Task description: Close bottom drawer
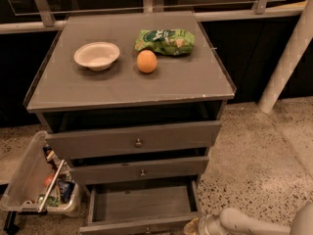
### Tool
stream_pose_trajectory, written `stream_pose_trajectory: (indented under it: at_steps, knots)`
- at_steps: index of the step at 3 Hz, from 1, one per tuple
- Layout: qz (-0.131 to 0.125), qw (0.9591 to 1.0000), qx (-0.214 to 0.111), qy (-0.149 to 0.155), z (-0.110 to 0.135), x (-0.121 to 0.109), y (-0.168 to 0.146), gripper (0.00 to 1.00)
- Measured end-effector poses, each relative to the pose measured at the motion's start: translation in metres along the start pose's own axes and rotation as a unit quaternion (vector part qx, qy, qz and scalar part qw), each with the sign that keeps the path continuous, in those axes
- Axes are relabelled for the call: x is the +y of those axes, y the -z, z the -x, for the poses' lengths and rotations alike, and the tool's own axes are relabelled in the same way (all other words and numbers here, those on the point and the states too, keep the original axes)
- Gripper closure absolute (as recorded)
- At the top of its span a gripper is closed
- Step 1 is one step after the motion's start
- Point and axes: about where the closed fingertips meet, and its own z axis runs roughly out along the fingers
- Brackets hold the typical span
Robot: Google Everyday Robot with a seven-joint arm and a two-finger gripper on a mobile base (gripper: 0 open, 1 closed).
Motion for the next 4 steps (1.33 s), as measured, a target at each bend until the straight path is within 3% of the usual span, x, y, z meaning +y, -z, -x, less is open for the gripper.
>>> stream_pose_trajectory:
  at_steps: [2,3,4]
  knots:
    - [0.000,1.0000,0.000,0.000,0.000,0.000,0.000,0.12]
    - [-0.001,0.9999,-0.005,0.012,0.008,-0.006,-0.007,0.00]
    - [-0.010,0.9983,-0.016,0.054,0.037,-0.023,-0.021,0.18]
